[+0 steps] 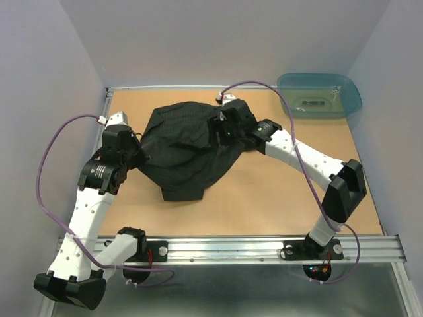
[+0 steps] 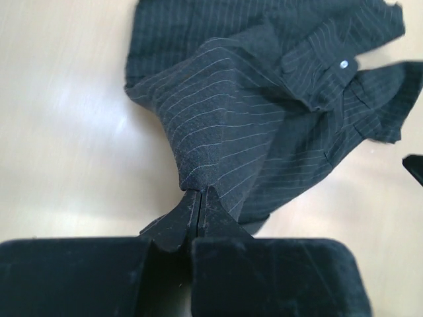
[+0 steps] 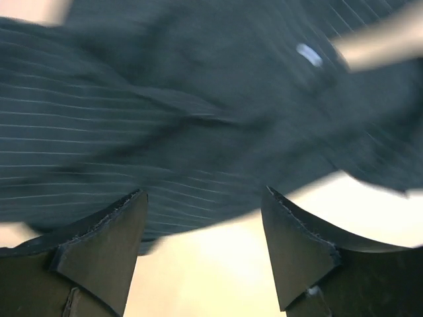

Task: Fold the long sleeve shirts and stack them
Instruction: Flatten the shirt out

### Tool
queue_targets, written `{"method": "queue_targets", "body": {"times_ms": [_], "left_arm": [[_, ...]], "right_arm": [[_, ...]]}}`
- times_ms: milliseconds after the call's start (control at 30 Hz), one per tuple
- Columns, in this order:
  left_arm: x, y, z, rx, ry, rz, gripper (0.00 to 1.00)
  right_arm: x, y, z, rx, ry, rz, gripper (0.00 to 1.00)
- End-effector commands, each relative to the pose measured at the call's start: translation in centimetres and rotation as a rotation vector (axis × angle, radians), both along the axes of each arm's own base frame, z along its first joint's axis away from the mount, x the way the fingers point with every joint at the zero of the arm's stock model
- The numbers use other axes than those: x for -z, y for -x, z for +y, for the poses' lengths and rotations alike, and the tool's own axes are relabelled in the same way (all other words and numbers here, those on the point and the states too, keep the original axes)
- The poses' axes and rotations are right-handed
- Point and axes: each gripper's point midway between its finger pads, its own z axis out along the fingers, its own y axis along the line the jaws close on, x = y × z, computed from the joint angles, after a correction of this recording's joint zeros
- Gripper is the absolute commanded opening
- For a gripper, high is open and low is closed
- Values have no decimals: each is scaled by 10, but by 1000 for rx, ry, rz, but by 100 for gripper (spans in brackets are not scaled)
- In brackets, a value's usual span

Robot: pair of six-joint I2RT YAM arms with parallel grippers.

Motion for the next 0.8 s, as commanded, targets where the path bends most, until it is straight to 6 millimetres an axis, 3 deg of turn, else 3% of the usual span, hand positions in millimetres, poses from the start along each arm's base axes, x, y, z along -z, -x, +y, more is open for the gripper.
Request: {"method": "queue_targets", "body": {"times_ms": [0,67,100,133,233,333,500,733,767], "left_arm": [[3,11,3,2,-5,-10,0],[7,13,6,-6,-17,-6,0],[8,13,7,-9,-18,-6,0],[9,13,6,-7,-16,-4,0],[12,13,2,8,-1,2,0],[15,13,2,7,-3,6,0],[22,15,4,-2,-7,17,0],[35,16,2,-6,10,34,0],[40,17,2,-7,11,43,0]], "right_arm": [[15,-19,-89,249,29,49,74],[11,-28,-121,317,-58,72,72],[36,-35,-154,401,-81,131,71],[34,-44,-168,434,-117,101,70],[63,-54,-199,467,-100,114,67],[94,-66,-203,449,-70,140,66],[142,-78,-185,359,-70,194,68],[172,-85,-171,275,-79,215,73],[183,-85,-170,269,-69,236,73]]}}
